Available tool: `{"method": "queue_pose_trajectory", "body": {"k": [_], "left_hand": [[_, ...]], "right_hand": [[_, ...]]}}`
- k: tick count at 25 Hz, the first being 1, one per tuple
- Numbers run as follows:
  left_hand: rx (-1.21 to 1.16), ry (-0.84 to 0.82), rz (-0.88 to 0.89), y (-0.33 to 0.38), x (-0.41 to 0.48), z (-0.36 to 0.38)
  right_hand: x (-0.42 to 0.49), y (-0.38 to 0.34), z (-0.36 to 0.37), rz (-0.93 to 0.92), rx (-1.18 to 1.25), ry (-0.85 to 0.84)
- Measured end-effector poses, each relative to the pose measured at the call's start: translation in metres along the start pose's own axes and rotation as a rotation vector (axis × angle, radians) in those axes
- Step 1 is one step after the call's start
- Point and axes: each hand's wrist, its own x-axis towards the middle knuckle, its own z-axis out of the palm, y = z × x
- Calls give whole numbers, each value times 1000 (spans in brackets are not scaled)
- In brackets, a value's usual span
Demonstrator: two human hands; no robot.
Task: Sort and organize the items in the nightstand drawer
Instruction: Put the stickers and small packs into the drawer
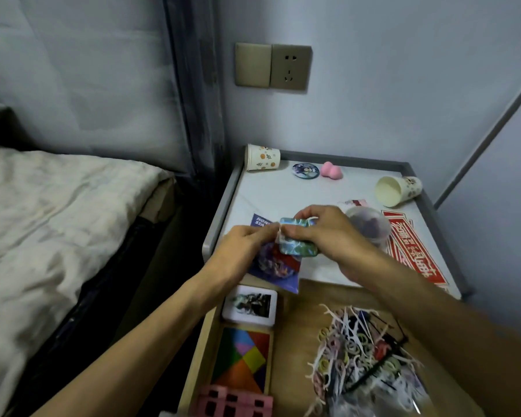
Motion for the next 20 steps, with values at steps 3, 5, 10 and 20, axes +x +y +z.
{"method": "queue_pose_trajectory", "body": {"k": [3,5,10,20], "left_hand": [[116,-97,-32,-16,-37,10],[100,-104,-90,-29,-47,11],[50,-48,-155,-43,-51,0],[559,116,-13,-49,-46,-37]], "right_hand": [[-43,32,9,22,182,-31],[-59,51,15,35,278,-57],[-70,75,28,128,619,-230],[-64,92,55,248,813,-144]]}}
